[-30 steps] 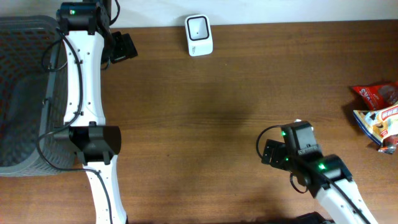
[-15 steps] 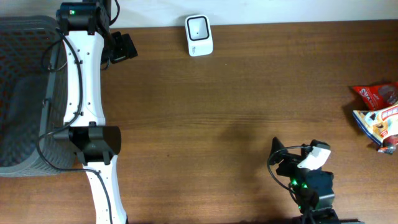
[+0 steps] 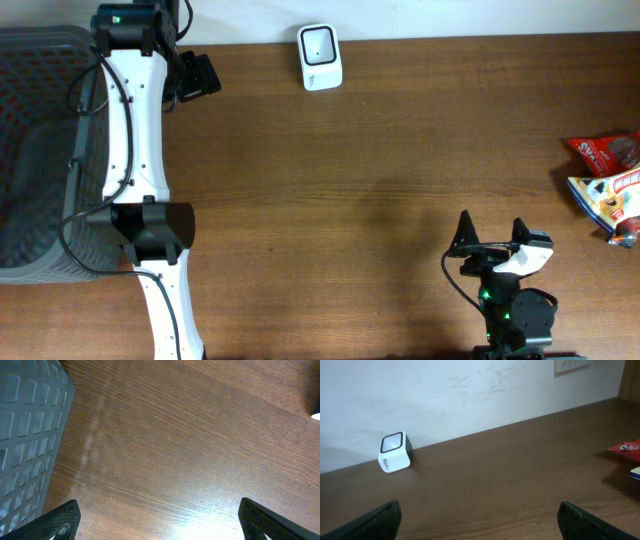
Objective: Scan the item barcode
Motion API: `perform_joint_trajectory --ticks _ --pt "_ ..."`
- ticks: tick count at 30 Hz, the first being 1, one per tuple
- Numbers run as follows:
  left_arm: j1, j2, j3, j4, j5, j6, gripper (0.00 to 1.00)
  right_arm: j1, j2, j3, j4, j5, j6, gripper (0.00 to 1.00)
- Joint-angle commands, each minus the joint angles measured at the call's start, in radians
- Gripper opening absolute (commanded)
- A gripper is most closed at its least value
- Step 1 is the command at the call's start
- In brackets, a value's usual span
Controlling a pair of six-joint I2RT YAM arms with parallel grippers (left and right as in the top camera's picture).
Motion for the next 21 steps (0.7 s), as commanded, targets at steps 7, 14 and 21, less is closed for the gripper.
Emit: perform_joint_trajectory --ticks 7,14,21 --pt "0.003 -0.015 0.006 -0.001 0.002 -0.006 0.99 -0.008 -0.014 -0.013 -0.005 -0.048 -0.246 0.98" --pt "0.003 -0.015 0.006 -0.001 0.002 -0.006 0.99 -0.008 -0.014 -0.013 -0.006 -0.044 -0.269 0.98" --pt "0.003 -0.015 0.006 -0.001 0.002 -0.006 0.99 -0.008 -0.014 -0.013 -0.006 -0.047 -0.222 0.99"
